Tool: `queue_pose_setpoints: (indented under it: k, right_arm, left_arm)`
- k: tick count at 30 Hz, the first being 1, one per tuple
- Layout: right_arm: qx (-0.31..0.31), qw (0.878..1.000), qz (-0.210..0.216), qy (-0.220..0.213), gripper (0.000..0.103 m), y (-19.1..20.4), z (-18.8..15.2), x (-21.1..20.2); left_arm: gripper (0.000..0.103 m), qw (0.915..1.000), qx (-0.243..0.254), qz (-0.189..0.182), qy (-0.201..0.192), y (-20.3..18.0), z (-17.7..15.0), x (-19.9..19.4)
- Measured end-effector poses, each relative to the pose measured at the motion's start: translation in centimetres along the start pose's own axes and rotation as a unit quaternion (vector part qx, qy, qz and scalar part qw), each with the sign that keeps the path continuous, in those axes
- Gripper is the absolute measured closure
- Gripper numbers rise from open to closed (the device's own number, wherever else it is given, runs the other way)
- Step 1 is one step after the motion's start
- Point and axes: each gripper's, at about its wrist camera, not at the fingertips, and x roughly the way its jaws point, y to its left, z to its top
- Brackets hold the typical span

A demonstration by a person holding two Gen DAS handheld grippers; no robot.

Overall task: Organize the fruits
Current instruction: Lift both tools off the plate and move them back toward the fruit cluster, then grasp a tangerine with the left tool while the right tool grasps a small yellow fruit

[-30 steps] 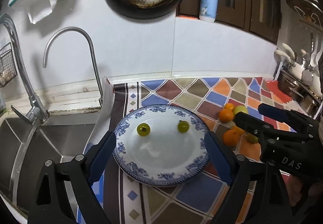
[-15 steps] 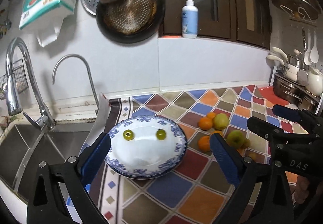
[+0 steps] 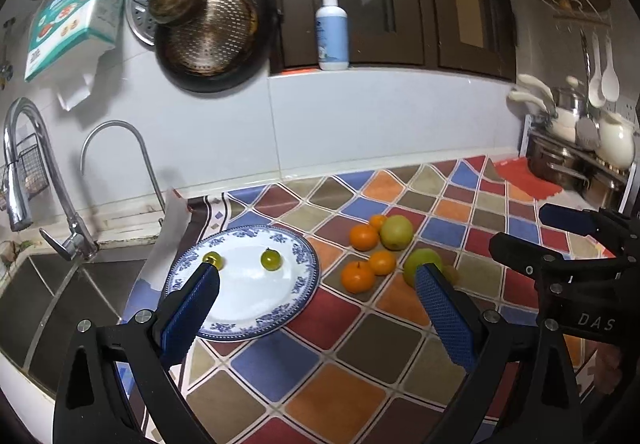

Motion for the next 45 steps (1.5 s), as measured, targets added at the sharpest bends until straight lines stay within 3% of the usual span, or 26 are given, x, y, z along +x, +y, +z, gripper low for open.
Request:
queue_pose_setpoints:
  k: [15,27,37,45]
  right_arm:
    - [0.009,0.996,-0.006,0.093,0.023,-1.6,-4.2,4.1]
    - [0.016,0.988,-0.001,0.152,0.039,-1.5,-5.2,8.1]
    - [0.033,0.983,0.014,0.183,0.053,-2.0,-5.5,10.4]
    - [0.037,0.979,0.018,0.199,0.065,-2.0,-5.8,11.4]
  left_arm:
    - [0.003,0.9968,0.059,-0.017,0.052,-1.5,-2.5,4.6]
    - [0.009,0.9916,0.091,-0.045,0.08,-1.6,-2.7,9.6]
    - [0.019,0.9878,0.086,-0.072,0.109,-2.5,-1.8,13.6]
    - [0.036,0.9825,0.075,-0.079,0.151,-3.0,-1.8,17.0]
